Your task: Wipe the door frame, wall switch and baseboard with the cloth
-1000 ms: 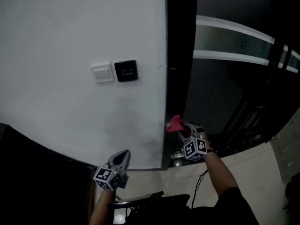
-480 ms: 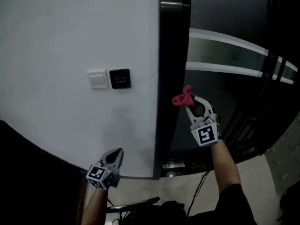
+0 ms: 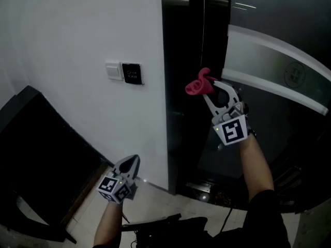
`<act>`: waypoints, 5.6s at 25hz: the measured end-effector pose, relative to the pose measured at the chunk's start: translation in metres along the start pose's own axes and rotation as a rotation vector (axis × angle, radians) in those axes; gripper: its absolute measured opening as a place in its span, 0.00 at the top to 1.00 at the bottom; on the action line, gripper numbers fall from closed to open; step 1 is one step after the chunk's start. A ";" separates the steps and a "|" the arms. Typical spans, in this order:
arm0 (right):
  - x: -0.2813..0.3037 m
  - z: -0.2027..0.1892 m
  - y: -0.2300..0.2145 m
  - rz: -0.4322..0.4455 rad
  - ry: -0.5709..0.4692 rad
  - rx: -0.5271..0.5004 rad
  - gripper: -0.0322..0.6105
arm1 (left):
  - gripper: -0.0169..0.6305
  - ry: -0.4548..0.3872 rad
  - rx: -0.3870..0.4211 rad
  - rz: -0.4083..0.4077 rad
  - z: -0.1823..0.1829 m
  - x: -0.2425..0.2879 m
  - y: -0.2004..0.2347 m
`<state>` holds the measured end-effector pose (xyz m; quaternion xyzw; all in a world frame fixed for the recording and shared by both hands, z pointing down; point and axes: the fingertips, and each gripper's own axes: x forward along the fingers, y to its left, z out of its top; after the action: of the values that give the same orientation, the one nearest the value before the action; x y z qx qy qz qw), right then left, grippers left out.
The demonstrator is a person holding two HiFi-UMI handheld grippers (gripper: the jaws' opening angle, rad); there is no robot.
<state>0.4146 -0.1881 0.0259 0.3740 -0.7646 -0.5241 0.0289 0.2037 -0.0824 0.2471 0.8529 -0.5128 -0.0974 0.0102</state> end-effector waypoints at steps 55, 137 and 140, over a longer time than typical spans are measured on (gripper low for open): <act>-0.069 -0.155 0.264 0.476 0.057 -0.123 0.82 | 1.00 0.182 -0.013 0.269 -0.064 -0.044 -0.058; -0.065 -0.234 0.284 0.681 -0.063 -0.174 0.82 | 1.00 0.002 -0.141 0.497 -0.063 -0.002 -0.043; -0.068 -0.236 0.293 0.671 -0.048 -0.129 0.82 | 1.00 0.019 -0.146 0.507 -0.065 -0.008 -0.045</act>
<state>0.4079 -0.2816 0.3967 0.0867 -0.8109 -0.5412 0.2050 0.2514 -0.0595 0.3065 0.6952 -0.7015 -0.1206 0.1004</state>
